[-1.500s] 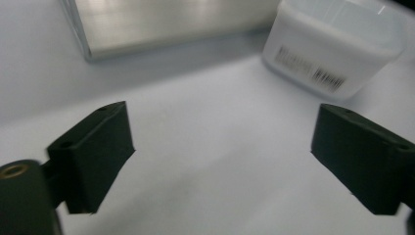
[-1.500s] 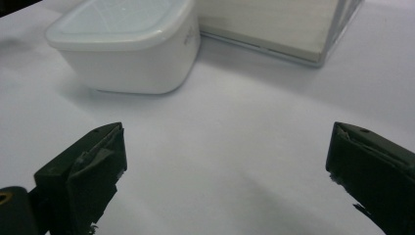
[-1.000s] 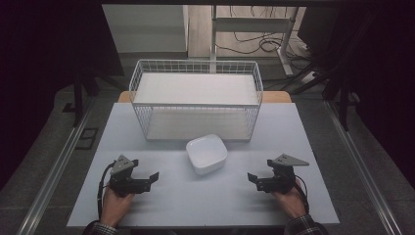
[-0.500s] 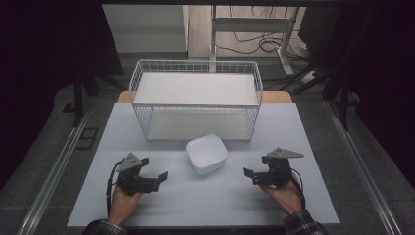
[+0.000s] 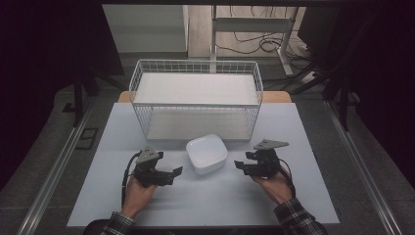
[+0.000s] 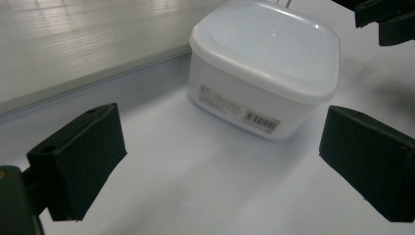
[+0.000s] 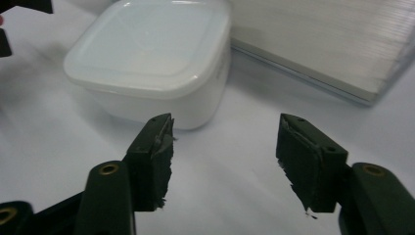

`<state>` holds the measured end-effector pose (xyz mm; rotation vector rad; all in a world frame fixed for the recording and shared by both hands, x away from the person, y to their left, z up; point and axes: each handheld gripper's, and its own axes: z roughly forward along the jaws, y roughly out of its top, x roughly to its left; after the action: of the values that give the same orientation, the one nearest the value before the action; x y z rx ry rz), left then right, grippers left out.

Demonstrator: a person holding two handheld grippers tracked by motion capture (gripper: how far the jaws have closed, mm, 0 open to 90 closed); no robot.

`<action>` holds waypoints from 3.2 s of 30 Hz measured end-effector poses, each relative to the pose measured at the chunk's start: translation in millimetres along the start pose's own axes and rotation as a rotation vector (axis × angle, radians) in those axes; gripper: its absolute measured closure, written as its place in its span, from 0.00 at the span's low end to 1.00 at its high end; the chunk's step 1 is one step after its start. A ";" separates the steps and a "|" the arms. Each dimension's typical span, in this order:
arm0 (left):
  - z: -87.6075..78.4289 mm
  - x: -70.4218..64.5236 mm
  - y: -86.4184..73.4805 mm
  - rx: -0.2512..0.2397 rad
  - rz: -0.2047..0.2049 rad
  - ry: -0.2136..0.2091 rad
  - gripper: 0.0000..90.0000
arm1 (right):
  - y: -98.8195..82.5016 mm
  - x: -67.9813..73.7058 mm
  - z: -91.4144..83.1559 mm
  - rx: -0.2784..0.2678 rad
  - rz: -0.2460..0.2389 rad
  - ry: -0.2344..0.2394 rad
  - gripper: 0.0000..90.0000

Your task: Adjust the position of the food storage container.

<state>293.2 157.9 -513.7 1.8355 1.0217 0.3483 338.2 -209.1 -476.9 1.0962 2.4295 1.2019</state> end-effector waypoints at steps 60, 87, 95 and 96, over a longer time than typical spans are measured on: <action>37.9 -5.7 19.3 0.198 0.032 0.038 1.00 | 19.8 11.8 42.7 0.077 -0.113 0.042 0.99; 2.0 -48.2 -7.8 0.226 0.052 -0.033 1.00 | -21.0 47.5 1.3 0.072 -0.098 0.066 0.99; -24.3 -34.1 -16.1 0.142 0.038 -0.023 0.68 | -29.0 40.4 -21.2 0.000 -0.126 0.046 0.86; -26.3 -33.3 -18.0 0.136 0.044 -0.021 0.62 | -30.4 39.5 -23.2 -0.006 -0.125 0.044 0.80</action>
<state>247.8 151.5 -509.8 1.9818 1.0129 0.2914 283.3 -206.9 -480.1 0.9111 2.4841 1.2046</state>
